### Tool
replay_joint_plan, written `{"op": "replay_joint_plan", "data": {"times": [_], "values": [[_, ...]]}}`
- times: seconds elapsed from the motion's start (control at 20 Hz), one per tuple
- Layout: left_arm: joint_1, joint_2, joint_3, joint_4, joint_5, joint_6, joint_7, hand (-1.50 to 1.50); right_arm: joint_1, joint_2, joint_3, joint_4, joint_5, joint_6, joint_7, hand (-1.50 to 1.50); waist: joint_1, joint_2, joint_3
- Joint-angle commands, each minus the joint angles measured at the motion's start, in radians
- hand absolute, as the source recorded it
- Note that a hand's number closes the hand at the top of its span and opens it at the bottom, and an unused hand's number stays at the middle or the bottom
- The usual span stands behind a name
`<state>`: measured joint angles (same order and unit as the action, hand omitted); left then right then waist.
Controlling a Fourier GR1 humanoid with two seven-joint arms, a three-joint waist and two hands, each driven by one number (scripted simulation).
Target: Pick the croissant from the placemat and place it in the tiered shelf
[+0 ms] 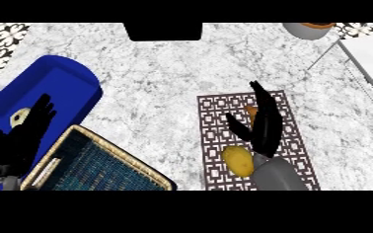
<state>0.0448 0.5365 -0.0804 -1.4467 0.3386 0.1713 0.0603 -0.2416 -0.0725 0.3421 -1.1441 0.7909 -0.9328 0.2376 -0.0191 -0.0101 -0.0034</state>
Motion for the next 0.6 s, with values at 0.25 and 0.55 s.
{"op": "replay_joint_plan", "data": {"times": [0.25,0.55], "values": [[0.017,-0.001,0.010,0.019,-0.004,0.000,-0.003,0.00,-0.007,0.019,-0.059,0.082,0.475,0.214,0.441,-1.50,-0.028,-0.007,-0.011],[0.014,0.008,0.016,0.016,-0.001,-0.022,-0.017,0.00,-0.026,0.071,0.009,0.097,0.573,0.642,0.682,-1.50,-0.001,-0.002,-0.010]]}}
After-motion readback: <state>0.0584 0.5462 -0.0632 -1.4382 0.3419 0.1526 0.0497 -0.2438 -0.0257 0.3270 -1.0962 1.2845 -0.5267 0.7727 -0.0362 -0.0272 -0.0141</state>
